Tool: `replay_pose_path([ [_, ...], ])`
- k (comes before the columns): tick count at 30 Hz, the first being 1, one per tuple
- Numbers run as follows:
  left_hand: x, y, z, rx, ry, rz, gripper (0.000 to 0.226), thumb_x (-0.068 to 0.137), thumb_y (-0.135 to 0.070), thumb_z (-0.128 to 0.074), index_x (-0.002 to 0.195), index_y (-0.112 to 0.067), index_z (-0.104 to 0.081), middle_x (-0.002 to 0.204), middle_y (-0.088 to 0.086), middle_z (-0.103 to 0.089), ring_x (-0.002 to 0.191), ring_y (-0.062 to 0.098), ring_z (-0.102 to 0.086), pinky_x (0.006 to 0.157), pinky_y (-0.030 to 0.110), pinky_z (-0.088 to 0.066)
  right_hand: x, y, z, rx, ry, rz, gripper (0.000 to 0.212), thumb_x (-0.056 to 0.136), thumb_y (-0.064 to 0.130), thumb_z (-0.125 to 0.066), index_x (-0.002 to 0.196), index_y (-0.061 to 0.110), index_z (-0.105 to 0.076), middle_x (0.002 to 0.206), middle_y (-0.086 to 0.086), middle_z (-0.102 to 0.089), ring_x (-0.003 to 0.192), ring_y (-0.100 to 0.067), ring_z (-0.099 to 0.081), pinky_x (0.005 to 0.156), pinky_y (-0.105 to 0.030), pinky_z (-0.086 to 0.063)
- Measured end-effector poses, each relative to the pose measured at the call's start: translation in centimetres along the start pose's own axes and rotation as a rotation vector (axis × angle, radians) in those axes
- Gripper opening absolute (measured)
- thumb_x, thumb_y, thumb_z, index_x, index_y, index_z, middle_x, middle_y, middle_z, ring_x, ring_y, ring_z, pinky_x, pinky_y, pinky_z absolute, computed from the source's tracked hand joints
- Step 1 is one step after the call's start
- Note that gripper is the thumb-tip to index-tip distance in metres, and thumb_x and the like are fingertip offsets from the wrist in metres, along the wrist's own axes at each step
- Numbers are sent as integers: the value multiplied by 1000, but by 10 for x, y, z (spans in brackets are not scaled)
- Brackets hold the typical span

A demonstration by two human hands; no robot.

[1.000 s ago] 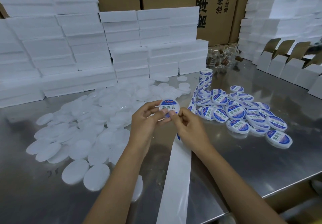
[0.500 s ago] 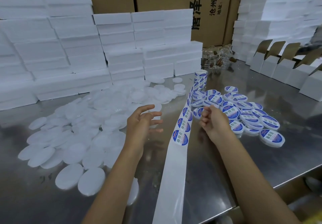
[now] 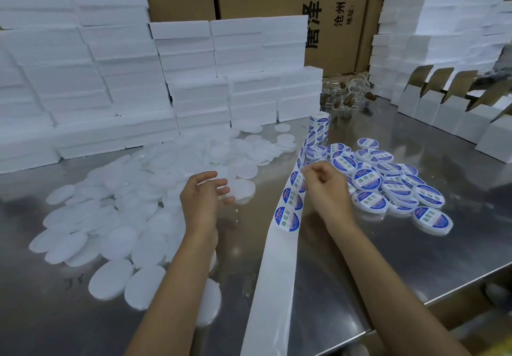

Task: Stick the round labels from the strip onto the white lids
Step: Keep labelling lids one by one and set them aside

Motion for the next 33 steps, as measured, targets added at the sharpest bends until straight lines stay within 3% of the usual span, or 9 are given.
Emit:
replay_pose_path([
  [2,6,1,3,-2,-30,14,24,95,5,-47,103,-8,-65,92,11,-71,78,22,-68,59,26,-60,-8,2,-14,-220,83,230,7,92,20,-61,90,23,-68,82,10,-65,75,1,-58,65,-8,-42],
  [4,11,2,4,0,-47,24,25,95,5,-46,98,-11,-65,92,10,-70,78,22,-68,66,29,-60,-9,5,-31,-370,227,370,10,91,19,-62,98,24,-68,94,9,-66,89,-1,-56,79,-16,-45],
  [8,15,2,5,-16,-72,26,27,96,3,-45,94,-15,-65,92,9,-72,79,22,-69,60,25,-58,-1,14,-64,-659,440,398,38,89,41,-66,123,24,-62,125,3,-64,121,-17,-50,102,-35,-40],
  [13,17,-1,6,-57,-66,34,28,95,4,-44,95,-13,-66,94,11,-71,78,23,-68,54,22,-55,6,5,-90,-813,459,446,62,79,63,-67,130,29,-56,130,1,-61,125,-20,-47,107,-37,-30],
  [19,17,-4,8,-61,-55,43,29,95,5,-42,95,-12,-66,93,12,-70,76,23,-68,55,24,-56,5,5,-94,-740,377,519,54,82,57,-69,127,28,-60,126,2,-64,123,-18,-49,106,-32,-28],
  [23,15,-6,9,-61,-31,39,19,99,-4,-47,108,-11,-62,102,14,-69,79,23,-70,66,30,-60,-10,18,-83,-440,222,572,54,78,50,-77,124,26,-61,120,10,-66,117,-15,-53,102,-33,-39],
  [27,4,-9,4,-198,346,182,36,102,-23,-54,133,-5,-54,124,23,-65,96,36,-72,82,43,-61,-32,23,-76,-281,199,572,56,76,47,-78,126,32,-58,122,18,-61,121,-8,-51,103,-33,-42],
  [29,-5,-13,-2,-296,509,227,37,103,-14,-51,139,-5,-51,133,24,-61,105,44,-70,89,49,-60,-41,23,-74,-262,185,557,56,75,47,-77,126,35,-58,120,18,-59,120,-6,-50,101,-33,-45],
  [33,-9,-11,-6,-253,578,174,41,102,9,-42,136,-11,-56,126,21,-67,100,40,-73,76,34,-62,-48,24,-63,-250,182,560,57,74,47,-72,127,34,-57,117,29,-52,120,2,-46,104,-27,-40],
])
Point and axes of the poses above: each hand's wrist, its own x-axis towards the middle knuckle, its own z-axis out of the back of the hand, y = z × x, the point moved 1 cm from there along x, towards the middle knuckle
